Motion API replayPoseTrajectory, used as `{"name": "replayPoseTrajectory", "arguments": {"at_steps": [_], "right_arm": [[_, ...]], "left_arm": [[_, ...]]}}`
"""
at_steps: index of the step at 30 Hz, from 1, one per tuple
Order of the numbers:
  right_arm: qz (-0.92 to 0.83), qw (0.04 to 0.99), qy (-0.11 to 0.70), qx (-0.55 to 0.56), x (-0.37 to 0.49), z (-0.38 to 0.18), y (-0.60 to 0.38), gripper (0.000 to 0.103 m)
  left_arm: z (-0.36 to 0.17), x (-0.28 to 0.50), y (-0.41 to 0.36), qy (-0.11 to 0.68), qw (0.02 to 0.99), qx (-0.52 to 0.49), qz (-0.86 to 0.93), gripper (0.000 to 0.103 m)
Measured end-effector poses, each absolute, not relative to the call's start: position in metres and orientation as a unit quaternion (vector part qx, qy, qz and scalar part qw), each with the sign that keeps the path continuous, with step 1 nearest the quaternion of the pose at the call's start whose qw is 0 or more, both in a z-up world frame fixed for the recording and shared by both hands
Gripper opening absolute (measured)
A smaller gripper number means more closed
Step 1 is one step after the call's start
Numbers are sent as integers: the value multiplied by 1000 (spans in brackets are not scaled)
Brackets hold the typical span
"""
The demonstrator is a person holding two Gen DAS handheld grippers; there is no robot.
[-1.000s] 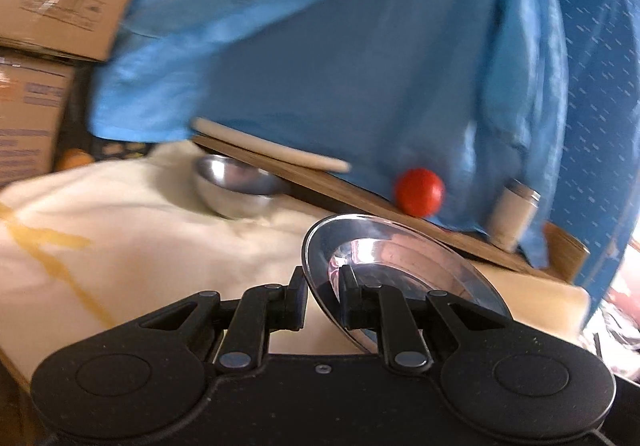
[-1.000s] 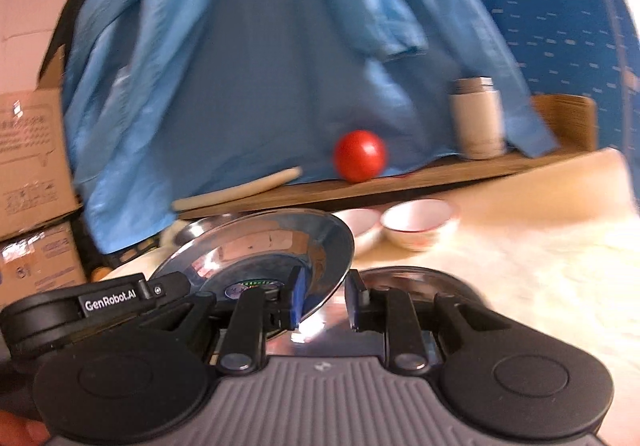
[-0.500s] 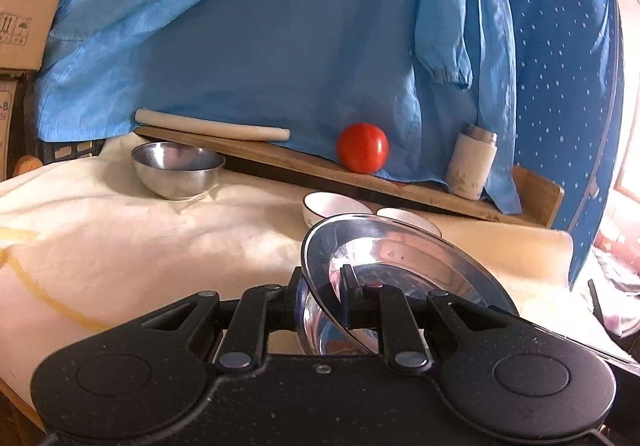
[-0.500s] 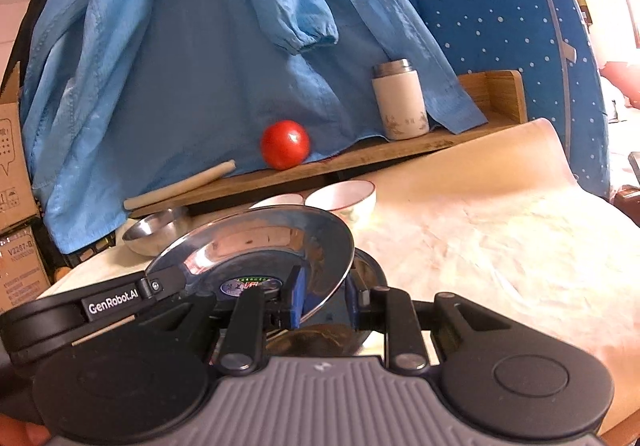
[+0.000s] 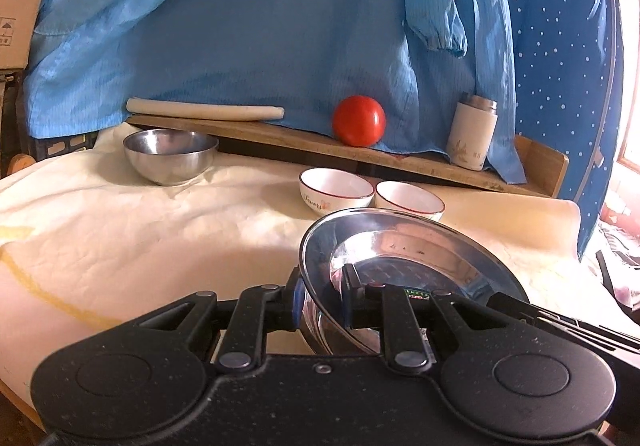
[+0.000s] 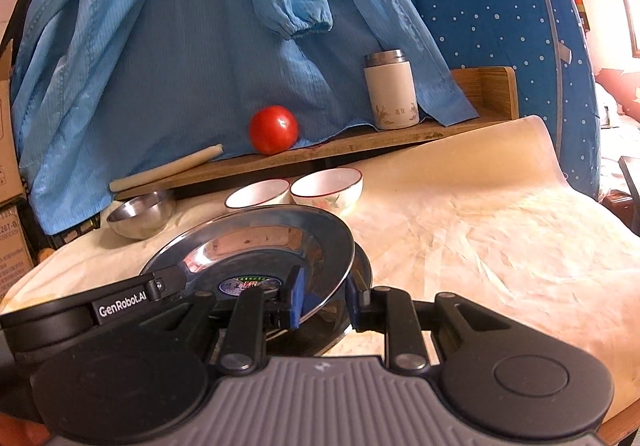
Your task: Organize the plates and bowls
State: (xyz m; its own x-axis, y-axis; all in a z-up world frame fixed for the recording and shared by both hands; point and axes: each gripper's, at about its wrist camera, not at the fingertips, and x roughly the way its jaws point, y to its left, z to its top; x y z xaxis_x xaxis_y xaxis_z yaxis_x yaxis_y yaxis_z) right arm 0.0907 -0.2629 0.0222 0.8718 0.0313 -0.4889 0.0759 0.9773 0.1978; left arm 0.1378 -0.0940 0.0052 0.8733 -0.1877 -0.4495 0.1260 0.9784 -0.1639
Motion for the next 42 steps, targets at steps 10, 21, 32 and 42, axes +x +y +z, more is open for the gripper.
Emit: {"name": "replayPoseTrajectory", "arguments": {"at_steps": [10,21,32,42], "right_arm": [[-17,961,259,95,92,22,-262,26],[-19,961,262,83,92,22,-260,27],[-23,962,263,69,91,23,-255,29],[-25,962,264,67,90,23,-253,30]], "left_arm": [[4,138,-98,242,966,-49,-80,22],[4,138,-103,243,966,-33,-81,24],[3,137,-105,242,966,-24,-85,26],[3,137,-104,243,966,-24,-86,26]]}}
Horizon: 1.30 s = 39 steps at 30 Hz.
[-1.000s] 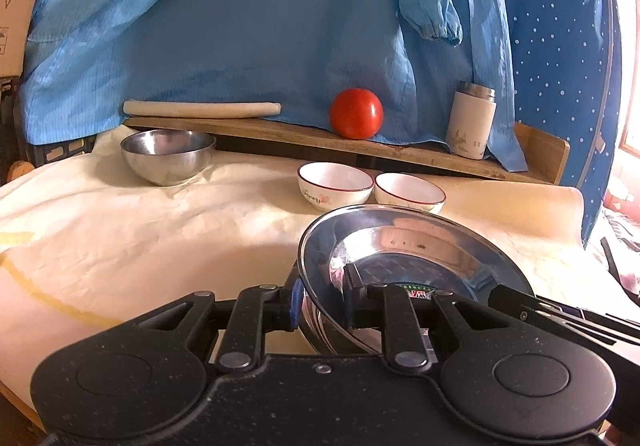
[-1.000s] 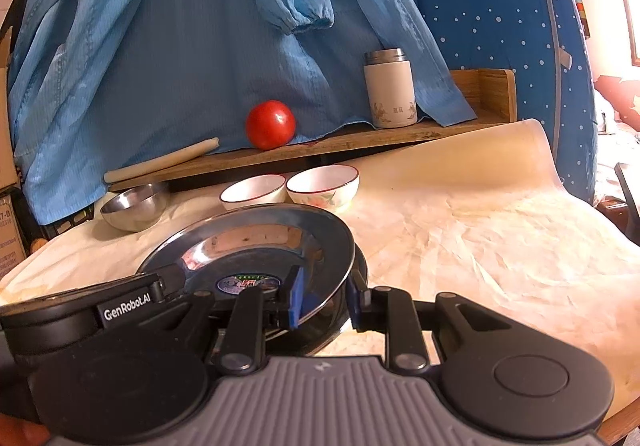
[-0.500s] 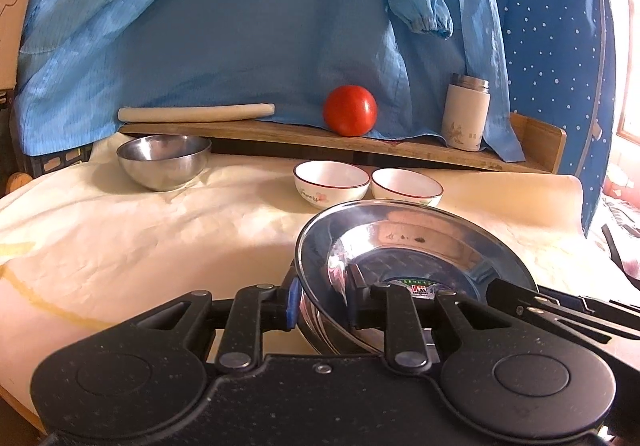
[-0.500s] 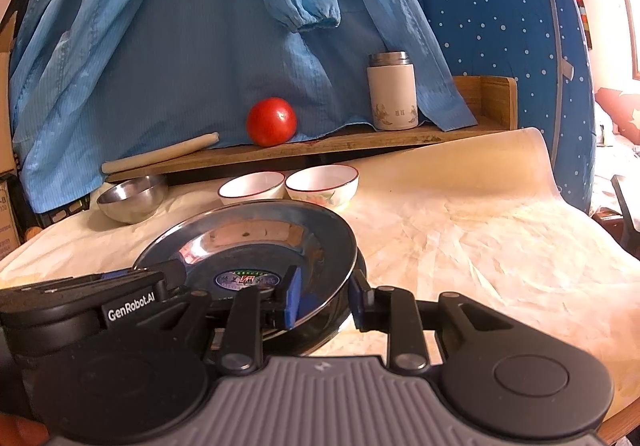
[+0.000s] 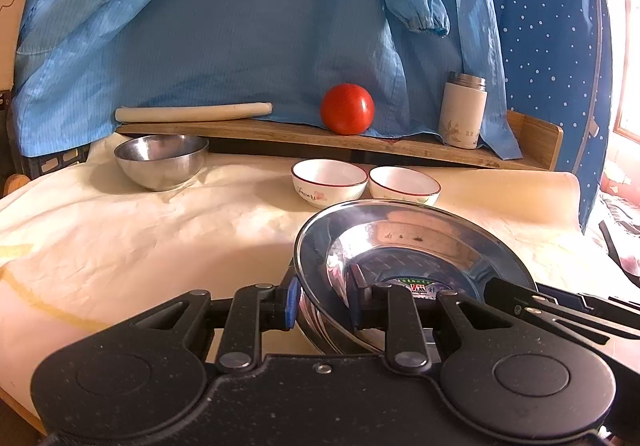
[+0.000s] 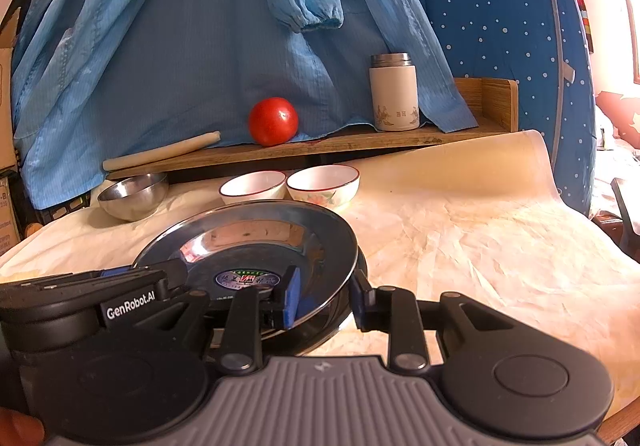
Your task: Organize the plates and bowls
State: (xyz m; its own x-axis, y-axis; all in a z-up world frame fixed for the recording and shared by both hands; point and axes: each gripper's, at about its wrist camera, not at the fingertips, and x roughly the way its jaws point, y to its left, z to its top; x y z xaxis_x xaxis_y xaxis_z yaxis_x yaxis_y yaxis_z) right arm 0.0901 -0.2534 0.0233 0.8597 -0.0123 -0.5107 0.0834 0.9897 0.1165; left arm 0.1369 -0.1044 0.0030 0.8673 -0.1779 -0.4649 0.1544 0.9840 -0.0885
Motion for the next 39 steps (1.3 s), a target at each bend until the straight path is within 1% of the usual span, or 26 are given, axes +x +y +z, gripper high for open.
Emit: {"name": "replayPoseTrajectory", "arguments": {"at_steps": [9,13,15,19,21,22,23,24,25,27,28,30,32,33,34,36,38,39], "right_arm": [[-23,962,266,57,90,24,-253,31],[-23,962,267,52,90,24,-252,35],[-23,962,267,51,90,24,-252,35],[-21,962,267,49,90,24,-252,35],[-22,962,267,48,90,24,-252,37],[-23,962,267,48,90,24,-251,41],[-24,962,267,48,90,24,-251,44],[-25,962,266,48,90,25,-251,46],[-26,963,265,48,89,25,-251,48],[-29,963,265,48,89,25,-251,53],[-31,963,264,48,88,25,-252,57],[-34,963,261,49,87,25,-252,64],[-39,964,257,50,86,26,-253,72],[-41,965,255,50,86,26,-253,74],[-45,965,252,51,85,27,-253,78],[-50,966,247,55,85,28,-254,84],[-54,968,239,59,84,29,-255,94],[-55,969,233,61,84,31,-256,95]], "left_arm": [[4,136,-105,244,966,-20,-86,26],[4,137,-103,248,965,-28,-86,26],[4,137,-102,248,965,-29,-81,30],[0,140,-97,261,961,-39,-85,30],[0,140,-96,261,960,-43,-89,36],[0,140,-95,260,960,-45,-90,38],[1,140,-95,259,961,-45,-91,43],[1,139,-95,256,961,-46,-91,49],[2,139,-94,254,962,-48,-91,51],[3,139,-91,251,962,-56,-90,61],[3,138,-90,249,963,-59,-88,64],[5,138,-87,246,963,-67,-83,75],[6,138,-84,241,965,-74,-76,80],[6,138,-82,239,965,-77,-73,84],[7,138,-80,238,966,-79,-69,86],[8,138,-76,234,967,-85,-58,99],[10,139,-67,231,967,-93,-53,102],[12,141,-62,231,967,-95,-52,102]]}}
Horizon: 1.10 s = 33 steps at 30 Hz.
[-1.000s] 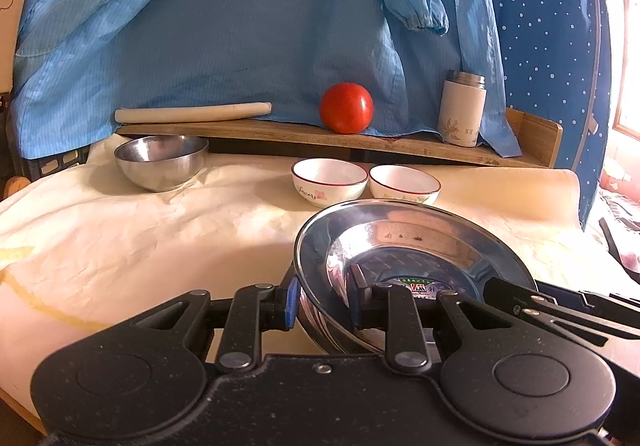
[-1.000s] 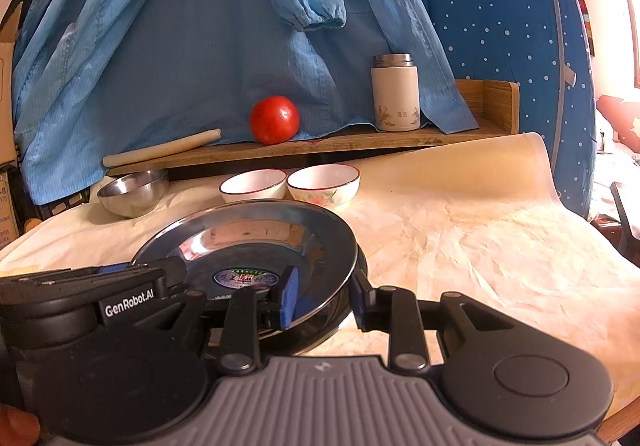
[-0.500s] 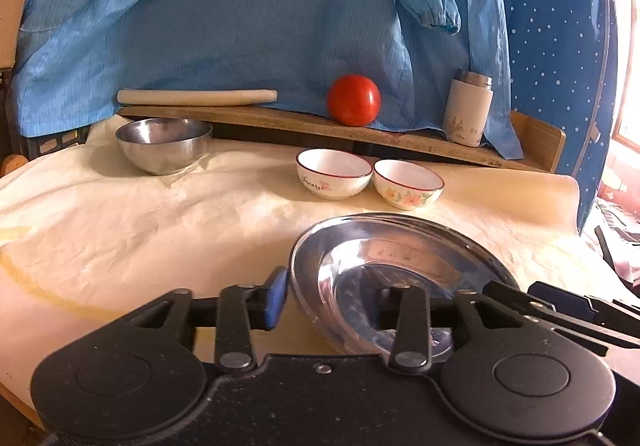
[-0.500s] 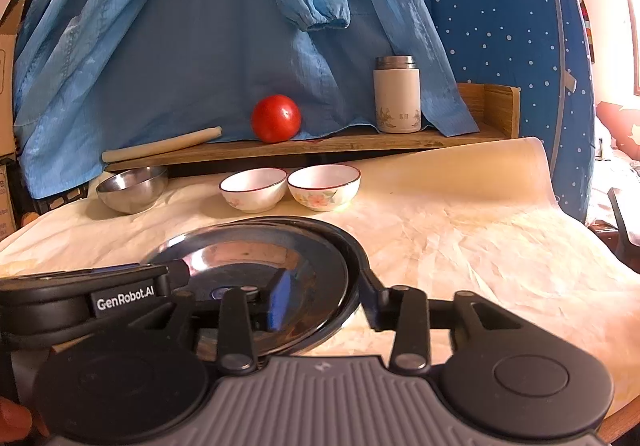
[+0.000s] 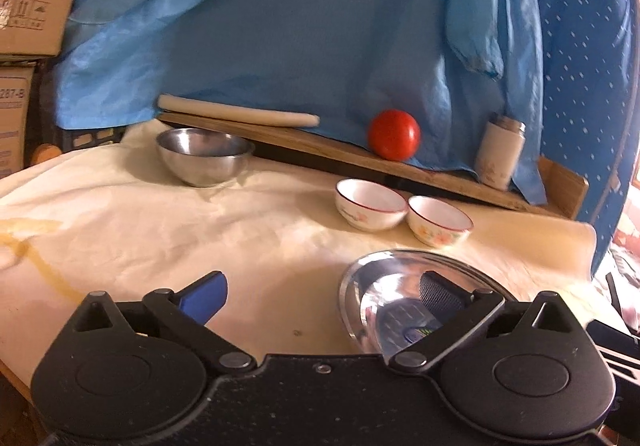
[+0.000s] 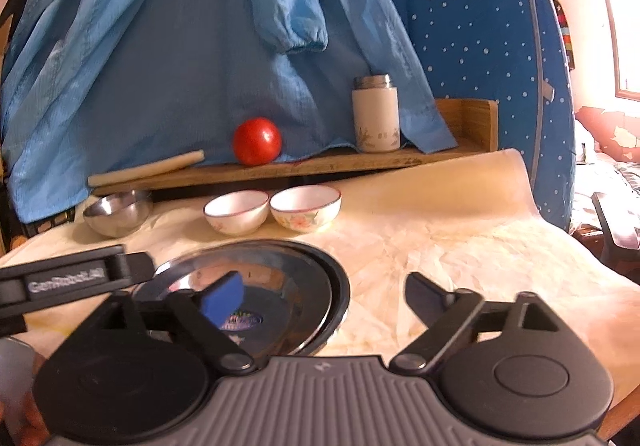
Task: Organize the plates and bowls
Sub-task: 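Open both grippers to release the flat plate on the stack, then move both grippers toward the small steel bowl beside the boxes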
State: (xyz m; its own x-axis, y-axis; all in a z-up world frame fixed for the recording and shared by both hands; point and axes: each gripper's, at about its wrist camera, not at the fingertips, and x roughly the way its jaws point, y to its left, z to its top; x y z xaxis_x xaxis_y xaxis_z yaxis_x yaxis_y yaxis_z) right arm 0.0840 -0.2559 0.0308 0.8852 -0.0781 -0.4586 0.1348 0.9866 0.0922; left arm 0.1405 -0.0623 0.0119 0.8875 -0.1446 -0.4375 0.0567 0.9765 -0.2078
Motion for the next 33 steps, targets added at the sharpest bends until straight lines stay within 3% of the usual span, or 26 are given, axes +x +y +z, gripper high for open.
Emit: {"name": "replayPoseTrajectory", "arguments": {"at_steps": [8,18,33], "right_arm": [[-20,972,229,58,104,43,-249,102],[113,943,298,97,180,72,-212,103],[199,904,379,15,327,66,-127,102]], "left_arm": [[28,169,5,226,966,-126,0,102],[34,237,92,258,945,-201,28,102],[10,343,130,310,924,-214,60,102]]}}
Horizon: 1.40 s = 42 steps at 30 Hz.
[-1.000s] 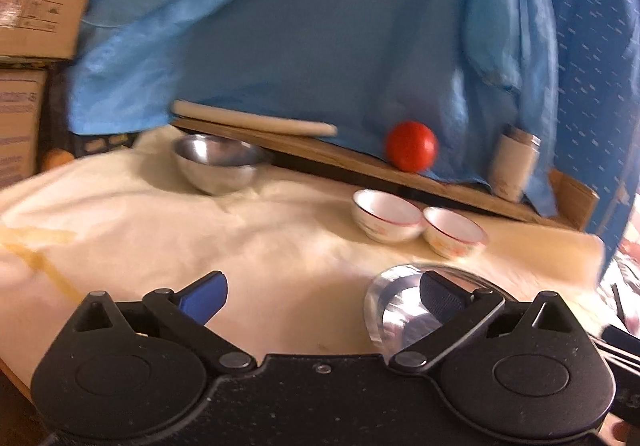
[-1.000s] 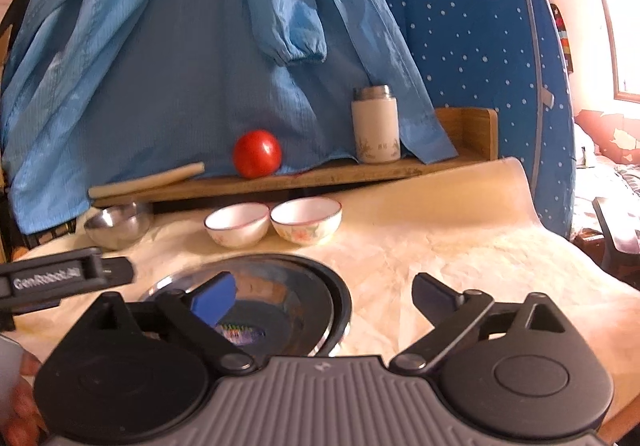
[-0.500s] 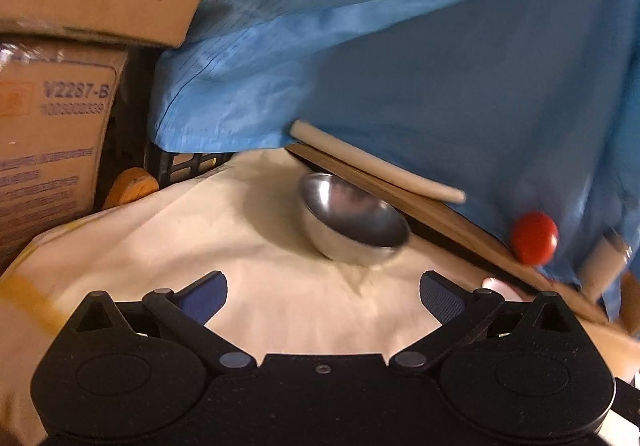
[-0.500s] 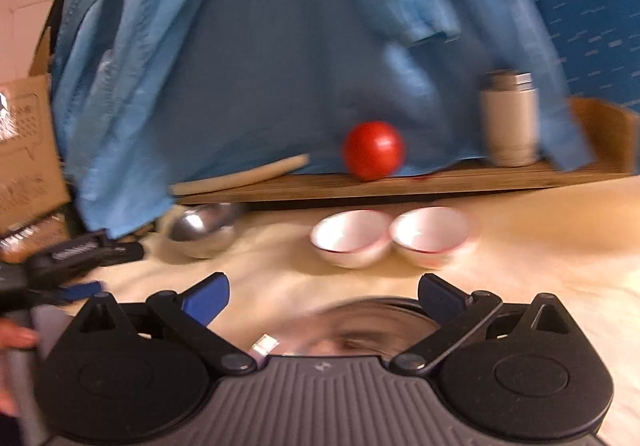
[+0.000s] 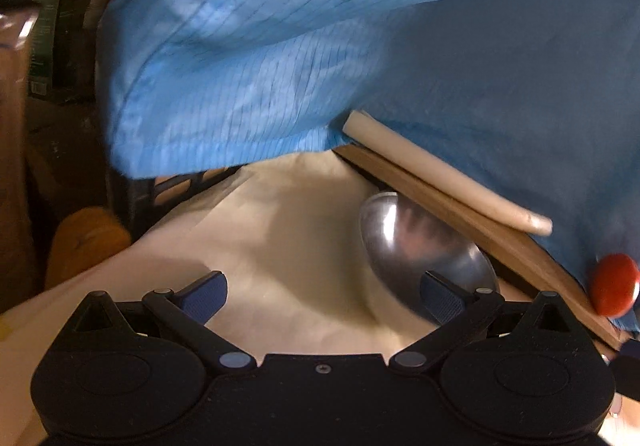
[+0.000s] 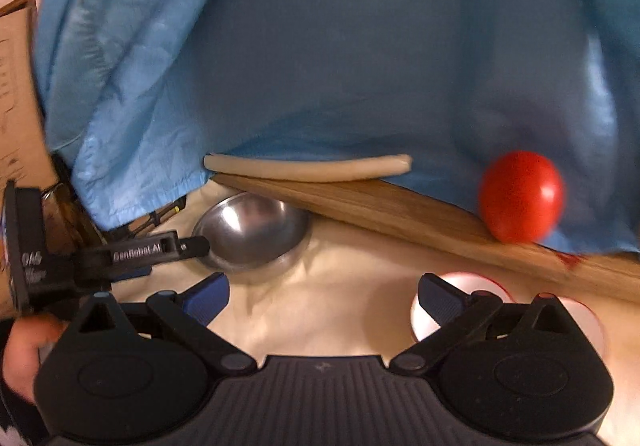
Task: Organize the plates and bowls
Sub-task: 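Move both grippers toward the small steel bowl beside the boxes, then close both grippers on the steel bowl rim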
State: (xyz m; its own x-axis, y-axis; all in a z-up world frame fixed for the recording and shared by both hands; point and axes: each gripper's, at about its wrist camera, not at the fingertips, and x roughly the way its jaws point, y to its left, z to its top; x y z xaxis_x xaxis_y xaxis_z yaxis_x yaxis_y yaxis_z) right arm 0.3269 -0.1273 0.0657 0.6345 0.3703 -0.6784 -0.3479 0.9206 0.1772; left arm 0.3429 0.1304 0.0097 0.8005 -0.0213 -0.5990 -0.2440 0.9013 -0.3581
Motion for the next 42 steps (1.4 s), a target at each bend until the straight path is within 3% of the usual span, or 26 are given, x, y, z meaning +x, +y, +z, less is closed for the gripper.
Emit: {"name": "replayPoseTrajectory", "arguments": {"at_steps": [13,21,25,27,30,32,34,42], "right_arm": [[203,892,399,59,388,18,-92,82],[187,889,413,67,396,4,-89,73],[186,886,419,65,397,0,-86,58],[190,884,420,74,397,-2,-88,54],[198,883,419,81,398,-2,-88,41],[204,882,417,80,398,0,-85,29],[208,880,419,78,396,2,-81,24],[199,872,437,93,374,10,-89,22]], "left_arm": [[-2,352,132,286,932,-216,49,99],[-1,351,132,277,935,-220,30,74],[1,352,123,264,947,-185,13,61],[2,353,119,262,950,-173,6,47],[-1,357,120,273,944,-186,-13,36],[-2,357,120,273,942,-194,-21,32],[-2,357,121,273,942,-195,-22,31],[3,341,119,292,936,-196,-30,28]]}}
